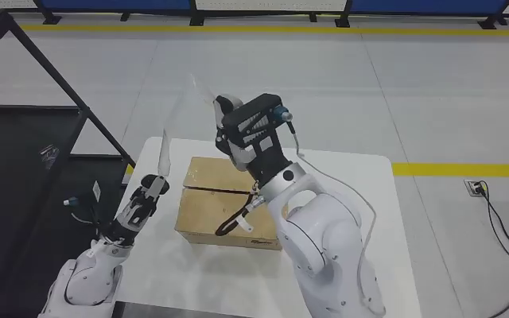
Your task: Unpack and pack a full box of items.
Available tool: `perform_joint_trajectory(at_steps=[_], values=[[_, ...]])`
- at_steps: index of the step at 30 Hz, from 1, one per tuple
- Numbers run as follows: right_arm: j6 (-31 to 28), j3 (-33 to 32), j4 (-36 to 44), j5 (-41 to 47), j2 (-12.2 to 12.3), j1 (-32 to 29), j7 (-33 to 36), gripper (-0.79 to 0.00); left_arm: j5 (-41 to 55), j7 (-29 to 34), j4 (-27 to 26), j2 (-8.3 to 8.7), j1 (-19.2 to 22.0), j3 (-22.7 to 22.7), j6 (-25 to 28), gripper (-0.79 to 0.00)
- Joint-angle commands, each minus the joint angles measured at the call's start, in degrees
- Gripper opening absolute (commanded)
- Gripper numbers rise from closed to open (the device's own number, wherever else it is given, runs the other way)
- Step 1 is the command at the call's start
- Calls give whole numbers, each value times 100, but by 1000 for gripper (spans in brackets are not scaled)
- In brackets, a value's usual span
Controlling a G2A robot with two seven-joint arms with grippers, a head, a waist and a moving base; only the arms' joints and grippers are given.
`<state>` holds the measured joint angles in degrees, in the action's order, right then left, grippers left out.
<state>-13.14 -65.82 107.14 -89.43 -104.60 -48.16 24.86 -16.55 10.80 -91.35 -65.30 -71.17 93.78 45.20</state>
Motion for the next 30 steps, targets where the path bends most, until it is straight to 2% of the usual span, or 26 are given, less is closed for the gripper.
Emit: perform_joint_trajectory(at_steps=[1, 4, 8, 14, 15, 17, 19, 21, 24, 30], values=[[-98, 8, 23, -248, 38, -148, -107, -785, -173, 6, -30, 17, -21, 107, -47, -785], [-203, -17, 14, -424, 85, -325, -110, -785, -428, -20, -92, 37, -56, 233, -126, -785], [-370, -68, -75, -549, 137, -430, 223, -785, -541, -38, -159, 54, -117, 314, -169, -785], [-586, -267, -276, -212, 180, -329, 1369, -785, -202, 294, -288, 95, -244, 401, -318, -785], [-631, -313, -319, -116, 187, -286, 1574, -785, -82, 373, -308, 102, -266, 403, -352, -770], [-687, -434, -388, 146, 199, -201, 1952, -785, 244, 559, -342, 118, -304, 419, -421, -683], [-821, -547, -500, 520, 213, -122, 2398, -785, 697, 832, -375, 137, -335, 417, -498, -643], [-956, -705, -593, 928, 235, -26, 2801, -785, 1185, 1103, -395, 162, -337, 471, -575, -662], [-1178, -937, -799, 1714, 272, 169, 3568, -785, 1755, 1546, -393, 206, -313, 560, -767, -785], [-1285, -1409, -1315, 2969, 375, 641, 4671, -785, 2224, 2260, -349, 282, -216, 651, -1093, -785]])
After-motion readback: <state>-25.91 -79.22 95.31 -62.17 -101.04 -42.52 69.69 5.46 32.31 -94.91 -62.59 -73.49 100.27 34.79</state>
